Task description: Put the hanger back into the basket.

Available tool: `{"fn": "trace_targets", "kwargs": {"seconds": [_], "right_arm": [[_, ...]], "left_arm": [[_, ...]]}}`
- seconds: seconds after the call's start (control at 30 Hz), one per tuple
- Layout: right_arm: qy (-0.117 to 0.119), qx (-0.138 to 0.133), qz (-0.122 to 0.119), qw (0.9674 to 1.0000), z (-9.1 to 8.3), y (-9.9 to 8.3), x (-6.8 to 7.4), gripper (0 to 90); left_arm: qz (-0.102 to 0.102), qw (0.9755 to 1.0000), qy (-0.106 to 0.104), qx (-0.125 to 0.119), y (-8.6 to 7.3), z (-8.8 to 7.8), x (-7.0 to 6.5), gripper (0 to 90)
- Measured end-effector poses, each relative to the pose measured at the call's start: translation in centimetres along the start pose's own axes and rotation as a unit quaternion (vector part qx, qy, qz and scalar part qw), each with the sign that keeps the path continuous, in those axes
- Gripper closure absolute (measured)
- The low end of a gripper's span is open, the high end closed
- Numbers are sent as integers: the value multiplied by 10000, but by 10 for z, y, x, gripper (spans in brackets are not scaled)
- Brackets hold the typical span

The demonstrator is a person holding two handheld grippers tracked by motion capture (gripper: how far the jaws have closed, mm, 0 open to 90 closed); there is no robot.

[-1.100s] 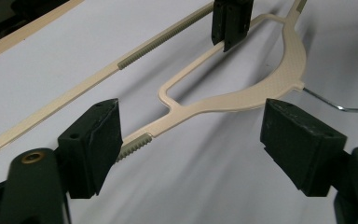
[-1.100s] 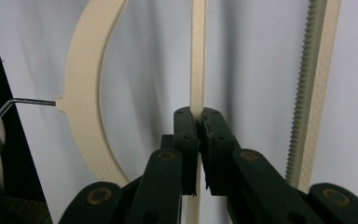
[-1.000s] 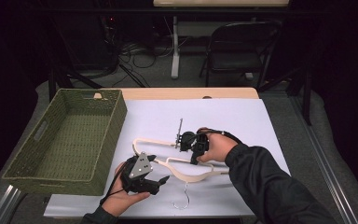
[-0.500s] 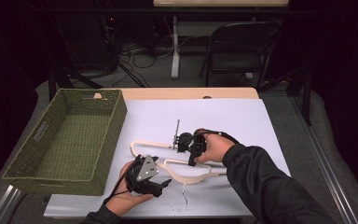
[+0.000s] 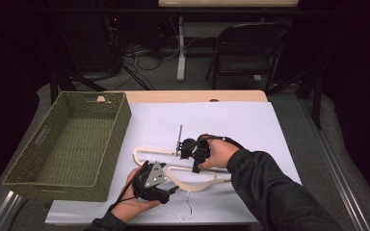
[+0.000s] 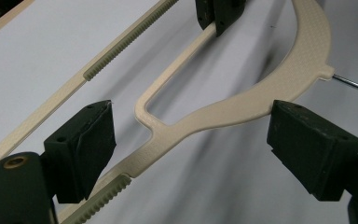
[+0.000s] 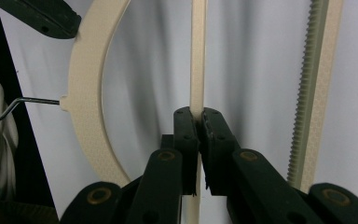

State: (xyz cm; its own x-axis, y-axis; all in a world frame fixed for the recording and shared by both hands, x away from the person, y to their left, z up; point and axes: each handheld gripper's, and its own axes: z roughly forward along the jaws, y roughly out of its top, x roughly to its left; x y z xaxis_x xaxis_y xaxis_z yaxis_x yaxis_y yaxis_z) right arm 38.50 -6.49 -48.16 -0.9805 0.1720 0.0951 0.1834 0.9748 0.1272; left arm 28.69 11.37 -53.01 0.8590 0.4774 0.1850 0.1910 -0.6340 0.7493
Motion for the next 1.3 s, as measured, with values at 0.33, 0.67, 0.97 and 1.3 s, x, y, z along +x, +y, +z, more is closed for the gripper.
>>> {"fn": "trace_targets", "kwargs": {"seconds": [0.33, 0.67, 0.97, 1.3], "right_arm": [[50, -43, -2, 10000, 0, 0, -1, 856], [112, -63, -38, 9999, 3, 5, 2, 855], [180, -16, -53, 9998, 5, 6, 3, 855], [188, -61, -103, 9998, 11, 6, 5, 854]], "left_arm": [[158, 9997, -19, 163, -2, 4, -4, 111], [399, 9991, 62, 83, -2, 7, -8, 161], [356, 9992, -63, 138, -3, 12, -7, 178], [230, 9995, -122, 198, -7, 11, -1, 345]]}}
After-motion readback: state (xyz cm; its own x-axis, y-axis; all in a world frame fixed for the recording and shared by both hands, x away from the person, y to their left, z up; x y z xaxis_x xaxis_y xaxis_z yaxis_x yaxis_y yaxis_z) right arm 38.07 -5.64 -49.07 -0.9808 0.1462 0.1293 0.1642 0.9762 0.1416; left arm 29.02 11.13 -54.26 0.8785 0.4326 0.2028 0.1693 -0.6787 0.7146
